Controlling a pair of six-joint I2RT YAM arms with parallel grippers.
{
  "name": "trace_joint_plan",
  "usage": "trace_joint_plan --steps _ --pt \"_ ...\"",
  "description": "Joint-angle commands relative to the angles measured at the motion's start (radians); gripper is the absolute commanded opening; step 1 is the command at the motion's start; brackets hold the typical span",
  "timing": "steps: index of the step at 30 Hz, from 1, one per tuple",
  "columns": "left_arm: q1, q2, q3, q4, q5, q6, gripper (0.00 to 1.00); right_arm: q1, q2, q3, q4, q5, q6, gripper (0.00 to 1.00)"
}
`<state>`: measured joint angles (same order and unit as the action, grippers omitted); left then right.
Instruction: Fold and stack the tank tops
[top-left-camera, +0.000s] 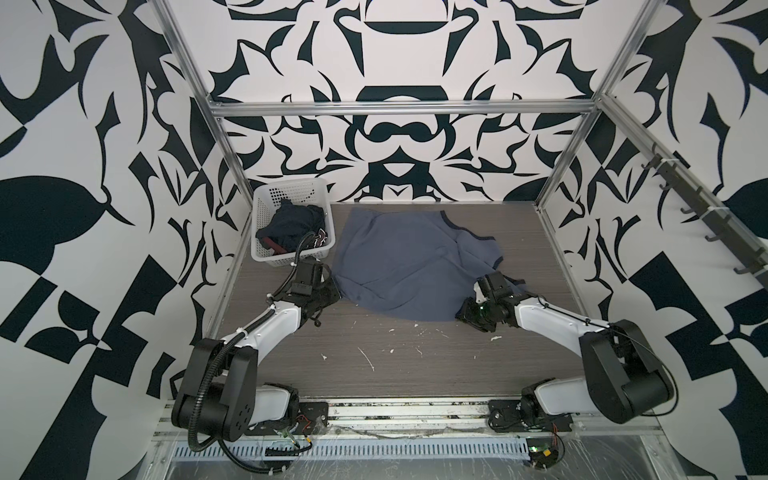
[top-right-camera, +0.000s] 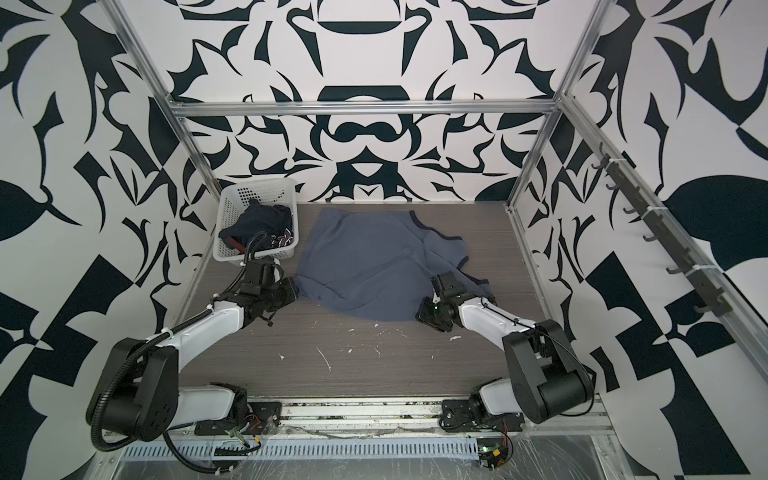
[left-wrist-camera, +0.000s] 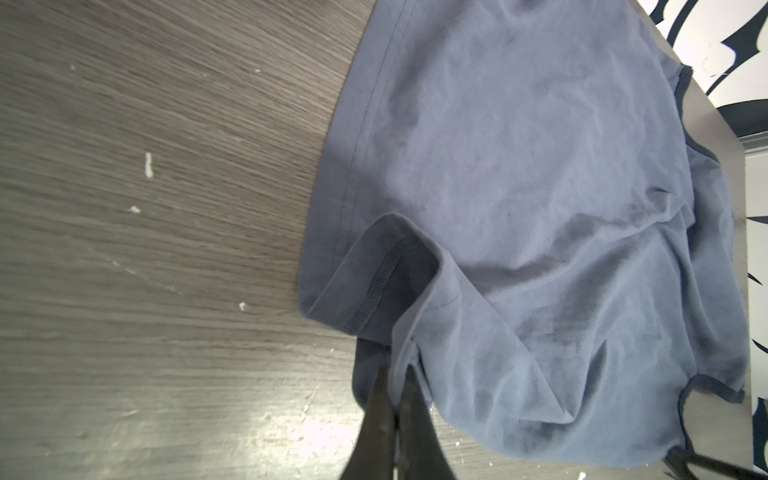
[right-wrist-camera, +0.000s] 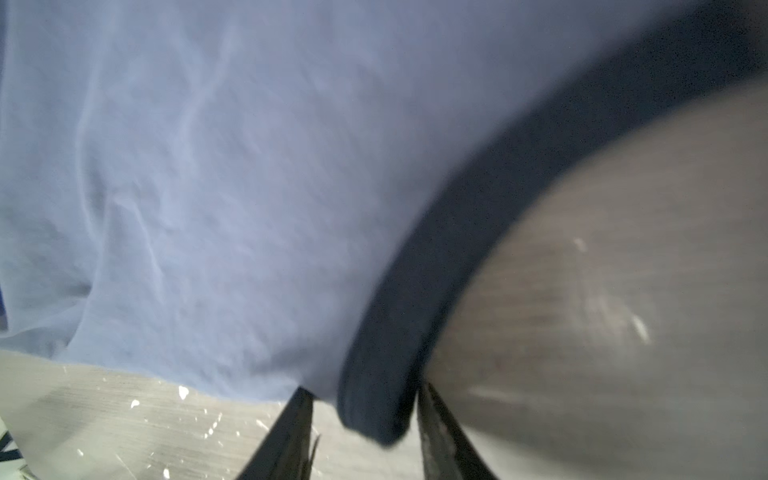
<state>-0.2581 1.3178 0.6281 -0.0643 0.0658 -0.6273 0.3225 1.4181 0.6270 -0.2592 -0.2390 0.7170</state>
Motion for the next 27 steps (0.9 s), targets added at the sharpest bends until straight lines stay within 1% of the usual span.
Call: trace_joint_plan --steps 1,2,4,5,8,12,15,18,23,27 --pt "0.002 -0.052 -0.015 0.015 0.005 0.023 0.0 0.004 0.058 0.019 0.004 0.052 -0.016 0.33" --pt "0.002 -0.073 -0.016 0.015 0.004 0.023 0.0 0.004 0.061 0.022 0.004 0.053 -0.017 0.27" --pt "0.002 -0.091 -0.014 0.017 0.01 0.028 0.0 0.004 0.045 0.033 -0.01 0.065 -0.025 0.07" --pt "0.003 -0.1 -0.012 0.019 0.015 0.03 0.0 0.004 0.029 0.04 -0.028 0.073 -0.031 0.0" --pt "0.002 -0.14 -0.002 0.018 0.024 0.048 0.0 0.003 -0.056 0.078 -0.097 0.106 -0.056 0.0" --pt "0.003 -0.232 0.021 0.004 0.045 0.076 0.0 -0.01 -0.196 0.16 -0.242 0.184 -0.112 0.0" --pt "0.002 -0.317 0.05 -0.019 0.068 0.1 0.0 -0.052 -0.296 0.228 -0.335 0.194 -0.148 0.0" --pt "0.003 -0.409 0.088 -0.058 0.085 0.131 0.0 -0.092 -0.372 0.335 -0.434 0.196 -0.2 0.0" --pt "0.003 -0.53 0.137 -0.06 0.128 0.141 0.0 -0.118 -0.417 0.557 -0.585 0.232 -0.289 0.0" --pt "0.003 -0.553 0.21 -0.076 0.142 0.151 0.0 -0.133 -0.417 0.695 -0.638 0.248 -0.329 0.0"
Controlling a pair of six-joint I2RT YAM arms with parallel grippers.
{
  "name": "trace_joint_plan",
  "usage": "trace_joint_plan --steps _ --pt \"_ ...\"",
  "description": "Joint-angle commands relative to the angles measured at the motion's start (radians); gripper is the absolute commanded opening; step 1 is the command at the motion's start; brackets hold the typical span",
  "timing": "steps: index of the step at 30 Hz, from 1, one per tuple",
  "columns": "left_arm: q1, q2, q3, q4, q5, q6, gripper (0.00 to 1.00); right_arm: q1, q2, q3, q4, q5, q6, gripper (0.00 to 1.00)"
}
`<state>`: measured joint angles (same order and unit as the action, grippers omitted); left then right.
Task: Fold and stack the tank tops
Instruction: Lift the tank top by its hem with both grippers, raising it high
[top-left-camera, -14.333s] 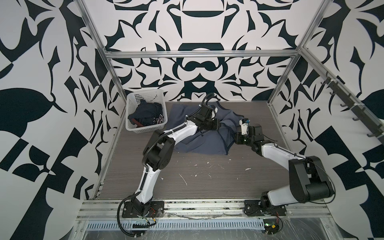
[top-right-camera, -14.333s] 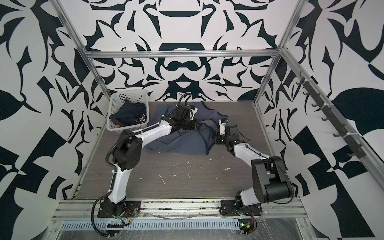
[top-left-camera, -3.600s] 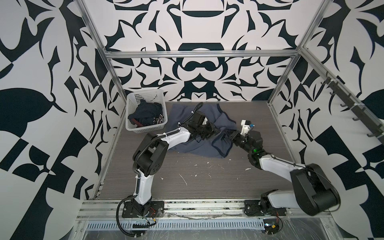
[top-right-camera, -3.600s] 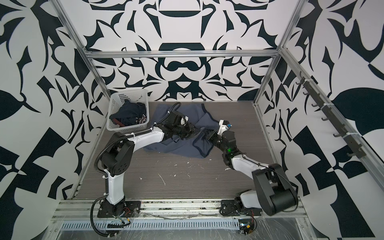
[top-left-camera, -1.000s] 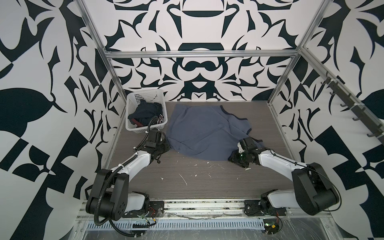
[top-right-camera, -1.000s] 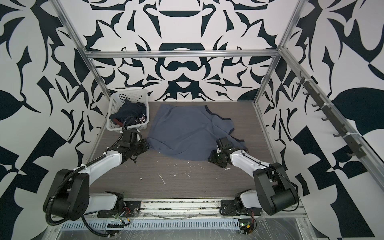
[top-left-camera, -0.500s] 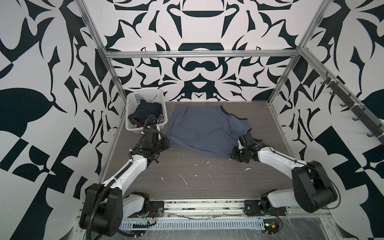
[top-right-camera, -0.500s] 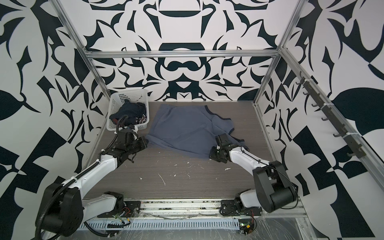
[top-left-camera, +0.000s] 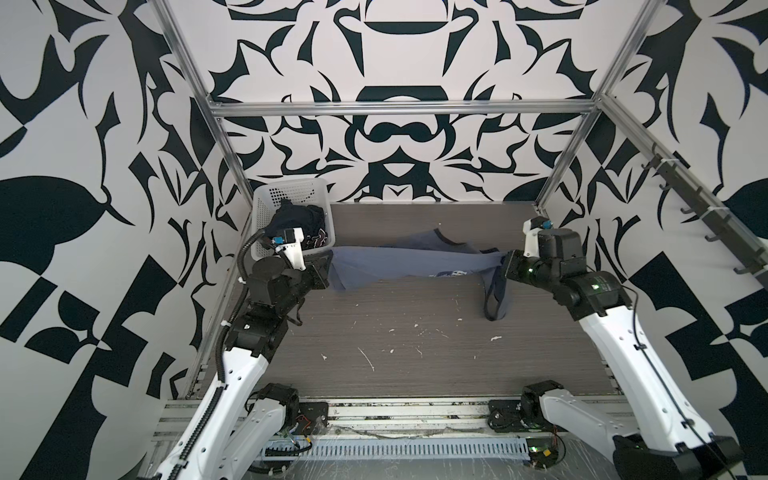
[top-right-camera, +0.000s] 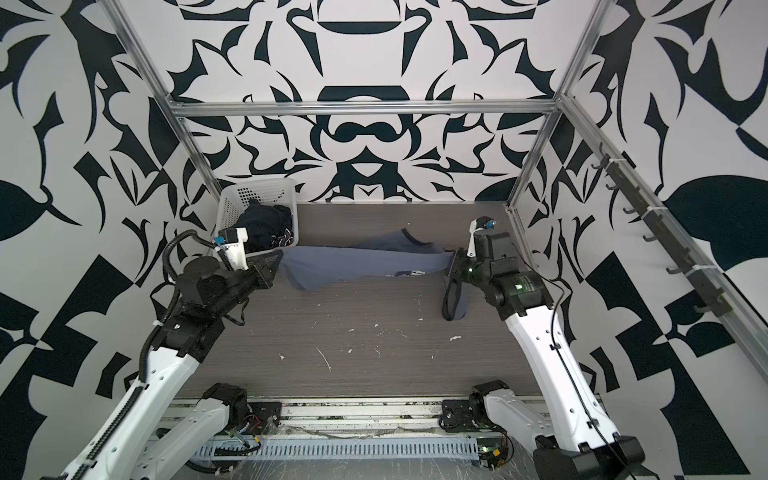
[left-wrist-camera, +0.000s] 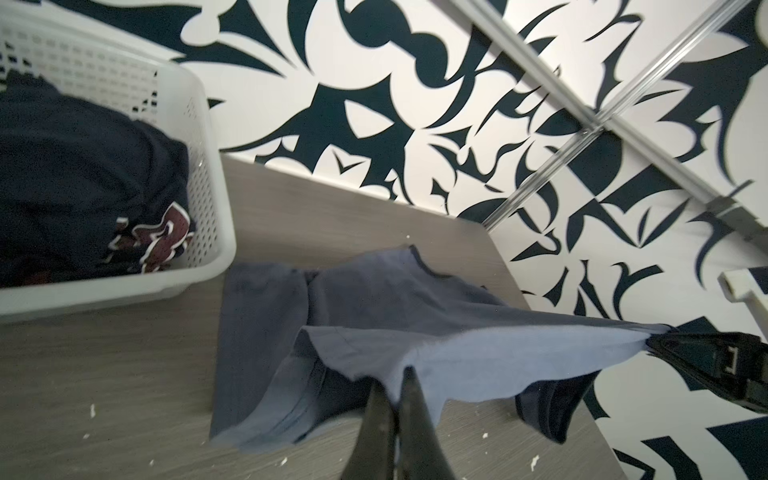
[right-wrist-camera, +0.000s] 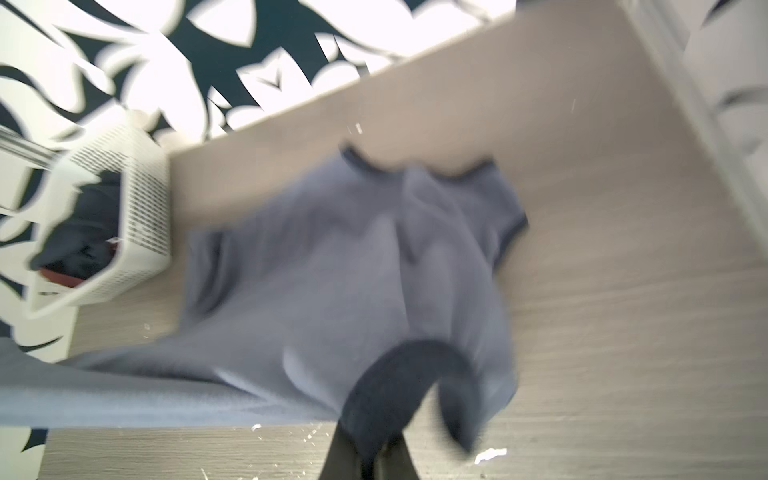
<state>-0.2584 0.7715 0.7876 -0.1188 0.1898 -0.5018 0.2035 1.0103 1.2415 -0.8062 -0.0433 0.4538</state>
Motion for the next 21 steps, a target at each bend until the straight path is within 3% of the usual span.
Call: trace_joint_plan --steps 1,6,12,19,21 --pt "0.004 0.0 0.072 -0.022 0.013 0.028 0.0 -0.016 -0.002 0.111 -0.095 0.062 -0.077 0.0" --pt "0.004 0.152 0.203 -0.06 0.035 0.034 0.0 -0.046 0.088 0.205 -0.069 0.062 -0.117 0.0" --pt "0.005 0.401 0.412 -0.137 0.052 0.036 0.0 -0.143 0.278 0.299 0.024 -0.098 -0.106 0.0" --pt "0.054 0.714 0.749 -0.243 0.115 0.011 0.0 -0.178 0.55 0.599 0.018 -0.177 -0.127 0.0" --pt "0.102 0.797 0.89 -0.281 0.173 -0.027 0.0 -0.179 0.658 0.782 -0.05 -0.184 -0.14 0.0"
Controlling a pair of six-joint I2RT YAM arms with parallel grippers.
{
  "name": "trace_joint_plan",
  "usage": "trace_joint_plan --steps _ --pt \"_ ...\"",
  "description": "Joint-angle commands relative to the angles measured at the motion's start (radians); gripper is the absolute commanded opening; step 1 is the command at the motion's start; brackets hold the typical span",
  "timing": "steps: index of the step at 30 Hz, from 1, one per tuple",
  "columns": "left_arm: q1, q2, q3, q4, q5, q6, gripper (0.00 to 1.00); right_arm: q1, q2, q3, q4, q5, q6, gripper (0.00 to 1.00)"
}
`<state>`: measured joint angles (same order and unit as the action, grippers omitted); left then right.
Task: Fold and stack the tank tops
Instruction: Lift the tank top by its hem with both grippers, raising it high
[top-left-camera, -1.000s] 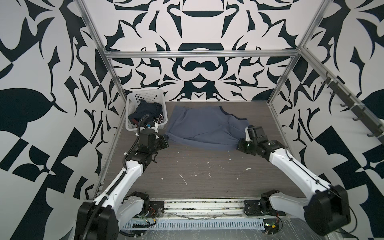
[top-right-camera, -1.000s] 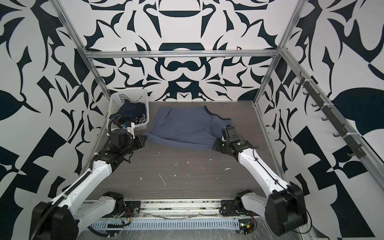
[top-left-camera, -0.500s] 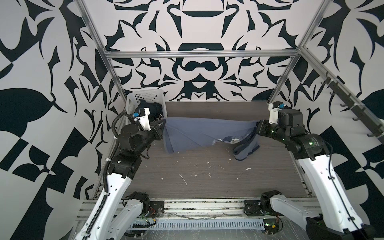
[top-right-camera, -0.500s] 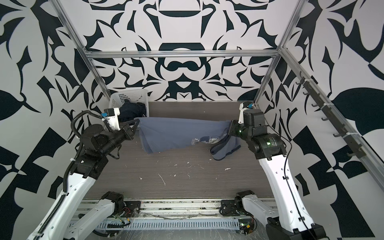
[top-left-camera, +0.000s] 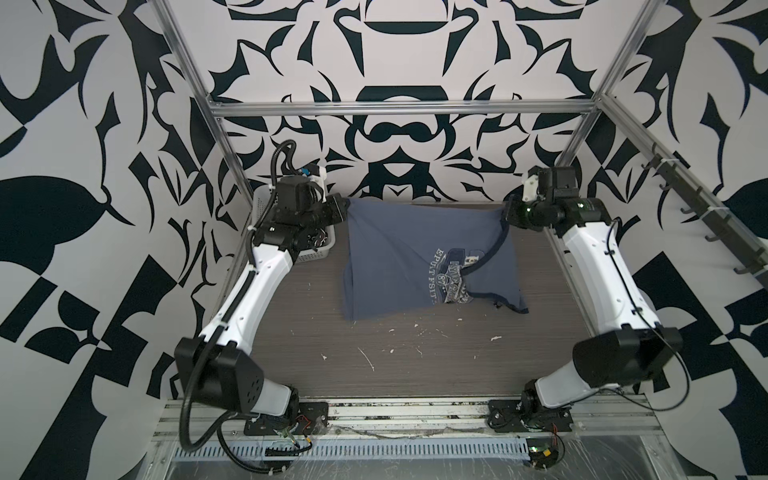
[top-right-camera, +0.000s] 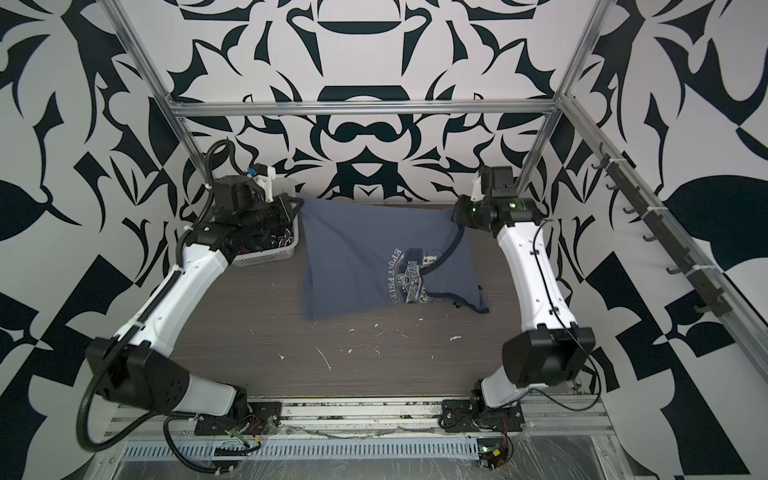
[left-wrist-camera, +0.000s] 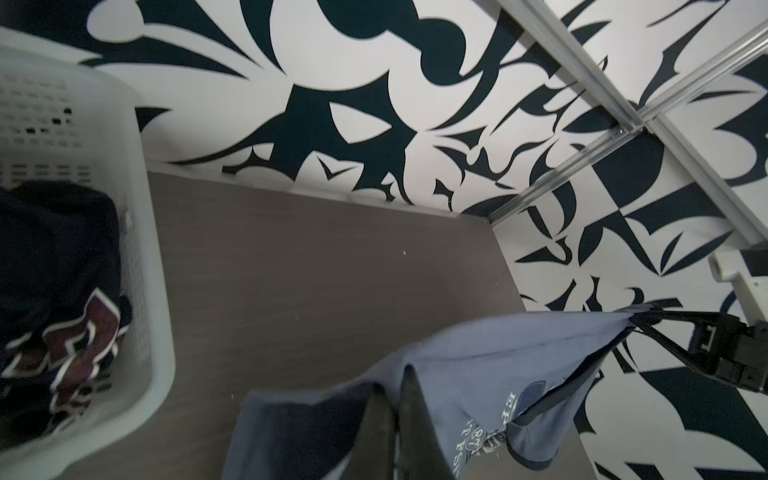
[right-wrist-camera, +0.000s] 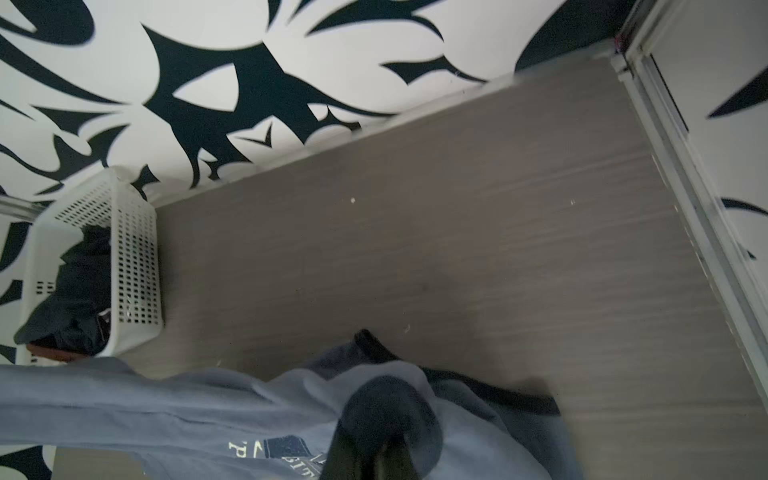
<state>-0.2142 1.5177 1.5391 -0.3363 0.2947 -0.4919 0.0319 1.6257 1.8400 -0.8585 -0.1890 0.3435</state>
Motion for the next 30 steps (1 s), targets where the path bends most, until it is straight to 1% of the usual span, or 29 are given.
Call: trace_joint_plan --steps 1,4,5,6,7,8,9,11,13,14,16,18,20,22,24,25,27,29,30 --pt "0.08 0.089 0.22 -0.089 0.098 -0.056 0.0 -0.008 0.091 0.277 -0.034 -0.043 -0.038 0.0" --pt "0.113 0.139 0.41 -0.151 0.141 -0.082 0.0 -0.012 0.213 0.57 -0.167 -0.036 -0.061 0.0" --pt "0.113 0.129 0.432 -0.152 0.138 -0.072 0.0 -0.012 0.237 0.638 -0.196 -0.036 -0.071 0.0" --pt "0.112 0.102 0.426 -0.14 0.128 -0.068 0.0 -0.013 0.251 0.689 -0.22 -0.039 -0.079 0.0" --pt "0.112 0.063 0.388 -0.116 0.121 -0.067 0.0 -0.012 0.252 0.704 -0.232 -0.048 -0.085 0.0" --pt "0.111 0.021 0.332 -0.086 0.118 -0.068 0.0 -0.006 0.237 0.683 -0.24 -0.055 -0.092 0.0" --pt "0.112 -0.035 0.254 -0.05 0.11 -0.072 0.0 -0.001 0.204 0.618 -0.223 -0.089 -0.092 0.0" --pt "0.111 -0.144 0.069 0.034 0.1 -0.088 0.0 0.02 0.084 0.363 -0.089 -0.134 -0.083 0.0" --pt "0.112 -0.234 -0.111 0.074 0.096 -0.107 0.0 0.036 -0.063 0.068 0.065 -0.174 -0.064 0.0" --pt "0.111 -0.291 -0.18 0.071 0.096 -0.111 0.0 0.039 -0.104 -0.017 0.095 -0.192 -0.057 0.0" --pt "0.111 -0.36 -0.337 0.055 0.122 -0.13 0.0 0.056 -0.2 -0.234 0.127 -0.216 -0.045 0.0" --pt "0.111 -0.412 -0.474 0.036 0.15 -0.165 0.0 0.072 -0.262 -0.421 0.15 -0.224 -0.038 0.0" --pt "0.111 -0.445 -0.599 -0.006 0.149 -0.208 0.0 0.078 -0.295 -0.591 0.161 -0.232 -0.024 0.0" --pt "0.111 -0.452 -0.711 -0.065 0.128 -0.266 0.0 0.079 -0.296 -0.753 0.194 -0.251 -0.006 0.0" --pt "0.113 -0.442 -0.814 -0.055 0.113 -0.329 0.0 0.079 -0.278 -0.883 0.264 -0.27 0.044 0.0" --pt "0.112 -0.437 -0.872 -0.011 0.117 -0.361 0.0 0.08 -0.262 -0.942 0.311 -0.293 0.07 0.0" --pt "0.113 -0.419 -0.949 0.085 0.11 -0.416 0.0 0.08 -0.228 -1.008 0.362 -0.319 0.106 0.0" --pt "0.113 -0.383 -0.961 0.141 0.093 -0.428 0.0 0.079 -0.208 -1.025 0.393 -0.315 0.12 0.0" --pt "0.114 -0.356 -0.94 0.155 0.092 -0.423 0.0 0.078 -0.207 -1.013 0.392 -0.301 0.119 0.0"
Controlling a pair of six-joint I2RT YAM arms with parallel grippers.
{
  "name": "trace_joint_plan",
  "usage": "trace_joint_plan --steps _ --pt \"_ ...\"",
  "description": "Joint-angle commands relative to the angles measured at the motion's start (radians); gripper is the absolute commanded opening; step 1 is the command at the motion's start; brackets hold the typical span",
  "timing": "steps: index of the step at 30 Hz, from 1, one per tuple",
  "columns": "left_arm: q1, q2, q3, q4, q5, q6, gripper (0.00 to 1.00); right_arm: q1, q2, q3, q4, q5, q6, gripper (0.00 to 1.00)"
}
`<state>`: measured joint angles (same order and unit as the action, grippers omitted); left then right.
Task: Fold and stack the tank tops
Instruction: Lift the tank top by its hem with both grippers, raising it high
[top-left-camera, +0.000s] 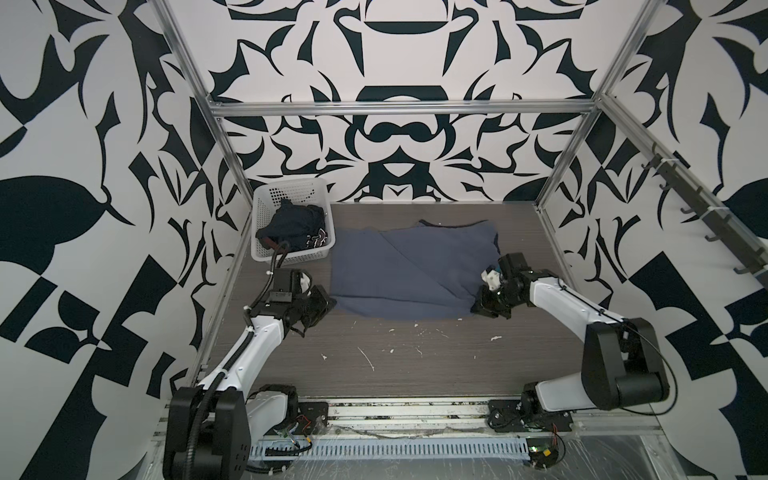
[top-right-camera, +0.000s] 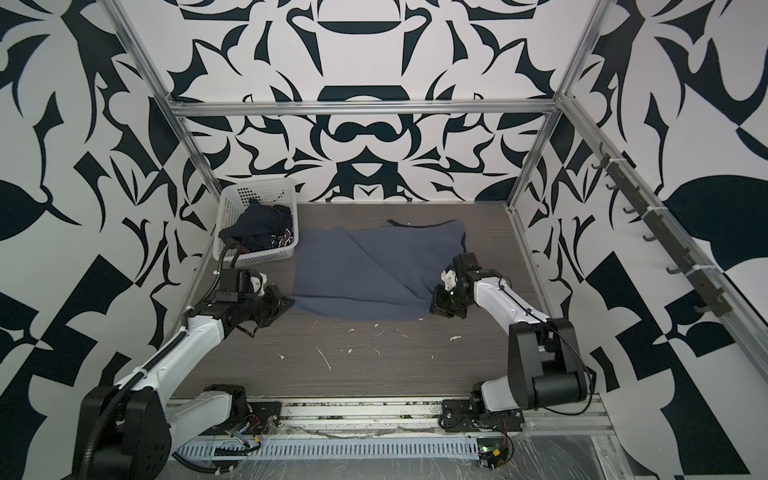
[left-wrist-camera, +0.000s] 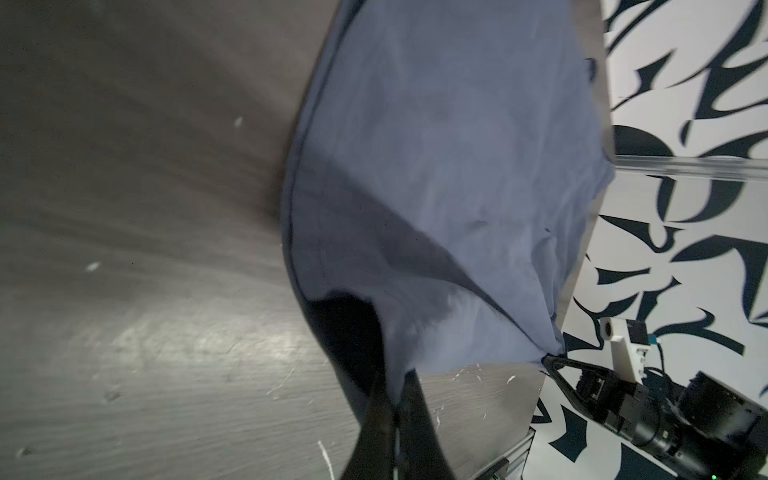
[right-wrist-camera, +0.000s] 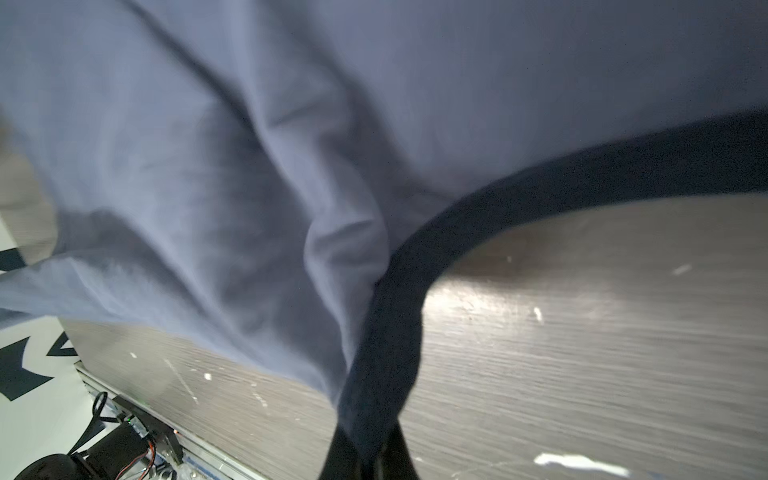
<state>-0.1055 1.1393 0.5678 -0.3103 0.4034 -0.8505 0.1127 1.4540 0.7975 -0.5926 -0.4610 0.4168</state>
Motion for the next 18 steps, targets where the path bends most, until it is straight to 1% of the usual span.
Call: trace_joint_plan --steps 1,2,5,8,10,11,13,14,16,18 --pt "0.006 0.049 0.068 0.133 -0.012 -0.05 0.0 -0.005 -0.038 0.061 0.113 -0.018 0.038 0.0" --pt "0.006 0.07 0.11 0.137 -0.011 -0.035 0.0 -0.004 -0.042 0.098 0.099 -0.009 0.03 0.0" --pt "0.006 0.166 0.298 0.116 -0.032 0.007 0.0 -0.015 -0.027 0.297 0.029 0.058 -0.004 0.0" --pt "0.007 0.291 0.561 0.044 -0.056 0.051 0.0 -0.047 0.042 0.541 -0.025 0.089 -0.018 0.0" --pt "0.01 0.379 0.745 0.007 -0.037 0.054 0.0 -0.066 0.095 0.721 -0.076 0.107 -0.023 0.0" --pt "0.012 0.4 0.81 -0.005 -0.029 0.057 0.0 -0.068 0.107 0.788 -0.101 0.124 -0.029 0.0" --pt "0.011 0.411 0.922 -0.014 -0.032 0.056 0.0 -0.069 0.113 0.926 -0.161 0.162 -0.037 0.0" --pt "0.012 0.404 0.954 -0.015 -0.033 0.059 0.0 -0.068 0.112 0.98 -0.188 0.169 -0.043 0.0" --pt "0.012 0.368 0.998 -0.01 -0.026 0.076 0.0 -0.069 0.097 1.077 -0.243 0.171 -0.06 0.0" --pt "0.012 0.316 1.006 -0.006 -0.017 0.099 0.0 -0.069 0.065 1.134 -0.285 0.162 -0.076 0.0"
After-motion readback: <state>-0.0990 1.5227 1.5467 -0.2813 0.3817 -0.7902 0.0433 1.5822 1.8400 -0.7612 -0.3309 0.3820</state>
